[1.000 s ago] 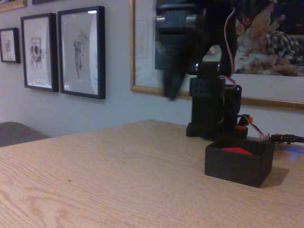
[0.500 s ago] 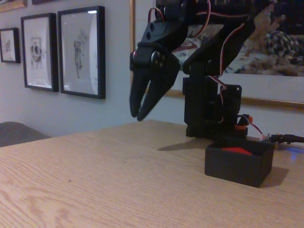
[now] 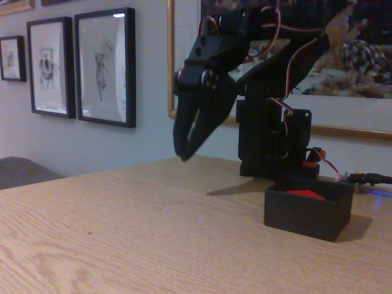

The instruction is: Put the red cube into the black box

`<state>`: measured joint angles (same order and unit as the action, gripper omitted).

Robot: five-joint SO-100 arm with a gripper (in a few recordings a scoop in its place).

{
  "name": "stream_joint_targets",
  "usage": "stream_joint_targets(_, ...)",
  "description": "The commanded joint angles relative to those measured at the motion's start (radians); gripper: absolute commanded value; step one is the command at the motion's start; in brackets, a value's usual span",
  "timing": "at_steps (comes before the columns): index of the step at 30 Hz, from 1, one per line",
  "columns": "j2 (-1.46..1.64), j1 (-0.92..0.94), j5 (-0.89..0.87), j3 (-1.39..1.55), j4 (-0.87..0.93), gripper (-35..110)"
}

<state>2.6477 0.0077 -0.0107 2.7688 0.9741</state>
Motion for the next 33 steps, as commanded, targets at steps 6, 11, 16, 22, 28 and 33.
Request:
stream_joint_targets(6,0.078,0.011,-0.020,0.038,0.017,-1)
stream_joint_targets(11,0.075,0.020,-0.021,0.044,0.009,-2)
stream_joint_targets(16,0.069,0.040,-0.021,0.041,0.009,-2)
stream_joint_targets(22,0.032,0.055,-0.025,0.037,-0.006,-3)
stream_joint_targets(28,0.023,0.061,-0.025,0.032,-0.009,-3)
stream_joint_targets(33,0.038,0.064,-0.023,0.035,-0.003,-3)
